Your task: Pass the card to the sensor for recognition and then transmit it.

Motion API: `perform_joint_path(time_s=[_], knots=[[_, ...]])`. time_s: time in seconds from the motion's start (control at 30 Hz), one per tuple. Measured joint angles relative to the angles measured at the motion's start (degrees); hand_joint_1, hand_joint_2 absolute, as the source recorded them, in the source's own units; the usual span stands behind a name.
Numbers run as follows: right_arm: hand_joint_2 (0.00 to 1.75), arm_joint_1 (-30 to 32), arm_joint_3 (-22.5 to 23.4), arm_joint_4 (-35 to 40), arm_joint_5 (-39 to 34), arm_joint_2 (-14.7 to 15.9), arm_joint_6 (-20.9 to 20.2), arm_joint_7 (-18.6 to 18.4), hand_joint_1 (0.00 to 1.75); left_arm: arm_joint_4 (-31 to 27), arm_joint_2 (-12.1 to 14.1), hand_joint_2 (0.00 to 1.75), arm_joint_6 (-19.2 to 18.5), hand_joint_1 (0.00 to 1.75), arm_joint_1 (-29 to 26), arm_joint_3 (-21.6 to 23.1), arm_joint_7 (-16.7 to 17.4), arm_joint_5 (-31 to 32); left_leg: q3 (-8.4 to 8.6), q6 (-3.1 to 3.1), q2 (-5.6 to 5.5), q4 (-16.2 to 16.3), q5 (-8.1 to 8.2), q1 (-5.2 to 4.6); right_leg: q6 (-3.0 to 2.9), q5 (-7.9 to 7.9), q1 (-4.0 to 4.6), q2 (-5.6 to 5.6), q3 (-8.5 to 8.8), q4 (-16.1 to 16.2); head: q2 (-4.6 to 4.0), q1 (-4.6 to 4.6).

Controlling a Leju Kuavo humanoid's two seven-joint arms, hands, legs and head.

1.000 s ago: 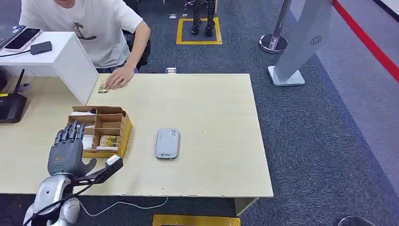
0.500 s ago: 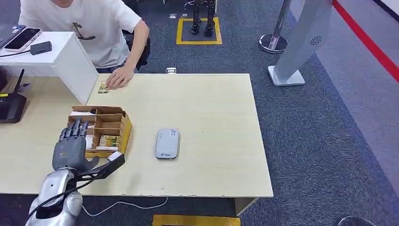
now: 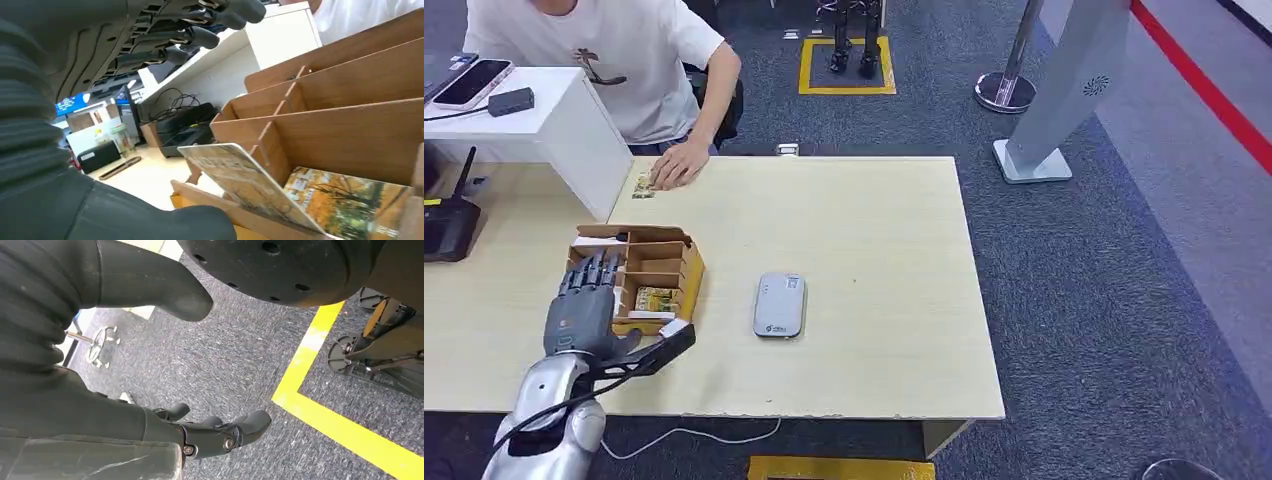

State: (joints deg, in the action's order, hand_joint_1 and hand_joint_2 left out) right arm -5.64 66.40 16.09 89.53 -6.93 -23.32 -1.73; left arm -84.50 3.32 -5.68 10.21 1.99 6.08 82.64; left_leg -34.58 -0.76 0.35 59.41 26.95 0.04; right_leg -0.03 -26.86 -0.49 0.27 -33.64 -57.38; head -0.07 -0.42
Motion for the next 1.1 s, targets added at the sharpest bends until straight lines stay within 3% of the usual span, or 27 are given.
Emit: perform_joint_path(time_s=[0.3,0.33,0.37,1.1], knots=[[1.75,0.0,0.0,0.0,0.1,0.0,0.0,0.2,0.00,0.7,0.0,1.75,0.0,0.00,0.5,1.0,0.0,-0.4,0.00,0.00,0.00,0.0,0.00,0.00,0.00,0.00,0.00,0.00,0.00,0.0,0.00,0.00],[1.75,0.0,0.0,0.0,0.1,0.0,0.0,0.2,0.00,0.7,0.0,1.75,0.0,0.17,0.5,1.0,0.0,-0.5,0.00,0.00,0.00,0.0,0.00,0.00,0.00,0.00,0.00,0.00,0.00,0.0,0.00,0.00],[1.75,0.0,0.0,0.0,0.1,0.0,0.0,0.2,0.00,0.7,0.0,1.75,0.0,1.75,0.5,1.1,0.0,-0.5,0.00,0.00,0.00,0.0,0.00,0.00,0.00,0.00,0.00,0.00,0.00,0.0,0.00,0.00],[1.75,0.0,0.0,0.0,0.1,0.0,0.0,-0.3,0.00,1.2,1.2,1.75,-0.5,1.75,0.7,2.9,0.0,-1.7,0.00,0.00,0.00,0.0,0.00,0.00,0.00,0.00,0.00,0.00,0.00,0.0,0.00,0.00]])
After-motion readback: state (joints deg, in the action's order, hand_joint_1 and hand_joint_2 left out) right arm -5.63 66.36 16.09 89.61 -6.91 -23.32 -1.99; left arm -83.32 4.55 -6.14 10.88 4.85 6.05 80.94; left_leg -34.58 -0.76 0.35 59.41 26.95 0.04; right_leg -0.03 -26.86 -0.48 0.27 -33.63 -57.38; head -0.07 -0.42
